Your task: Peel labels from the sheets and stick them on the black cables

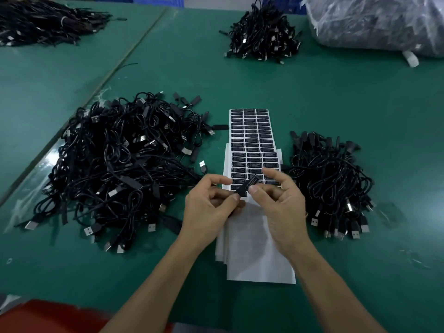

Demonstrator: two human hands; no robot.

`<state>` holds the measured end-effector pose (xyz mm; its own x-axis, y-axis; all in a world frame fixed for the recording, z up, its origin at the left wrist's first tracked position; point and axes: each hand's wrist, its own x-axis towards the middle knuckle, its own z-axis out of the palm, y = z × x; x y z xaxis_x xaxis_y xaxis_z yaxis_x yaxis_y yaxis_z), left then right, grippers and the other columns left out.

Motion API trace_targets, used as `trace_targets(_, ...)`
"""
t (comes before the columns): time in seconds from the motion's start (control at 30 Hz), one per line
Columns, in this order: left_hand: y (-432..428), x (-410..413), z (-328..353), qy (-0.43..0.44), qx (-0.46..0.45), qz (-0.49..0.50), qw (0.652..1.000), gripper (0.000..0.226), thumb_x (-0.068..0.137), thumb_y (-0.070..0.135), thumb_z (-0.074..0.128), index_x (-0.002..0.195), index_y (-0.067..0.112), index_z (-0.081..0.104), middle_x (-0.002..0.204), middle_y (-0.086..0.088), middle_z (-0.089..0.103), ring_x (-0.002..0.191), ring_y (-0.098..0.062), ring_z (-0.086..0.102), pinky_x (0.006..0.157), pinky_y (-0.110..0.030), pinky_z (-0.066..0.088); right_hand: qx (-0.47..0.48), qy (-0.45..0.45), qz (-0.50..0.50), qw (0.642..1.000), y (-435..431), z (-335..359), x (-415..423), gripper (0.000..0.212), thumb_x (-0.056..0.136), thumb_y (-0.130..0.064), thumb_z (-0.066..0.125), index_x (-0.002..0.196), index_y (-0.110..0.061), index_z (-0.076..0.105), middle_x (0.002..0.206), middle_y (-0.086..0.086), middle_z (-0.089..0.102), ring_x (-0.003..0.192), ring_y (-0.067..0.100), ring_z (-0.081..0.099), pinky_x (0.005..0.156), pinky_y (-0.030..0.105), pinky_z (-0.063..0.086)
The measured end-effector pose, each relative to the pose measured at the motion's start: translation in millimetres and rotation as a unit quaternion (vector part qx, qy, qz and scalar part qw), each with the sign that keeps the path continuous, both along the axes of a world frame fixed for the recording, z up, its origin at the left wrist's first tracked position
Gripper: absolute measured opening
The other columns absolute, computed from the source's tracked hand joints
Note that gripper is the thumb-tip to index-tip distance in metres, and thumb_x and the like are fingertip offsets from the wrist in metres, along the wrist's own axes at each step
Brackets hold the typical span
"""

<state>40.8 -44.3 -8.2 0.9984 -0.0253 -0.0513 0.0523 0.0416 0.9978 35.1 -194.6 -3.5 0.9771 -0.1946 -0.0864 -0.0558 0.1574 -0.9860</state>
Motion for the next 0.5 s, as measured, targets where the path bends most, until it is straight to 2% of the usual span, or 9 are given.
trace_targets(0.13, 2.9, 0.0, 0.7, 0.012, -0.018, -0.012, 1.0, 0.027, 0.088, -0.009, 0.068, 0.102, 0.013, 0.061, 0.083, -0.015, 0.075, 0.079, -0.025, 0.077, 0.065, -0.02, 0.056, 0.003, -0.017, 0.004, 1.0, 0.6, 2.6, -0.3, 0.022, 0.085, -0.004, 0.077, 0.095, -0.023, 0.072, 0.078, -0.005, 0.074, 0.075, 0.006, 0.068, 0.072, 0.016, 0.053)
trace_targets(0.23, 5.7, 1.2, 1.8, 0.021, -0.028, -0.029, 0.999, 0.028, 0.087, -0.01, 0.069, 0.106, 0.011, 0.065, 0.084, -0.014, 0.076, 0.08, -0.024, 0.077, 0.067, -0.02, 0.056, -0.01, -0.034, 0.011, 0.999, 2.4, 4.4, -0.9, 0.028, 0.085, -0.003, 0.076, 0.082, -0.03, 0.076, 0.077, -0.008, 0.073, 0.074, 0.004, 0.066, 0.071, 0.015, 0.052)
trace_targets(0.4, 7.9, 4.9, 5.2, 0.043, -0.001, -0.091, 0.995, 0.042, 0.083, -0.008, 0.074, 0.117, 0.016, 0.068, 0.083, -0.009, 0.07, 0.08, -0.02, 0.072, 0.078, -0.024, 0.057, -0.01, -0.042, 0.017, 0.999, 3.0, 6.4, -1.1, 0.032, 0.088, -0.002, 0.072, 0.079, -0.032, 0.077, 0.075, -0.008, 0.073, 0.071, 0.004, 0.067, 0.068, 0.015, 0.051)
trace_targets(0.5, 7.9, 6.9, 8.9, 0.06, -0.005, -0.111, 0.992, 0.042, 0.087, -0.009, 0.069, 0.124, 0.01, 0.065, 0.083, -0.008, 0.072, 0.079, -0.017, 0.073, 0.074, -0.02, 0.055, -0.013, -0.037, 0.019, 0.999, 3.0, 7.3, -1.3, 0.032, 0.089, -0.003, 0.071, 0.079, -0.032, 0.077, 0.076, -0.005, 0.074, 0.07, 0.004, 0.067, 0.066, 0.015, 0.051)
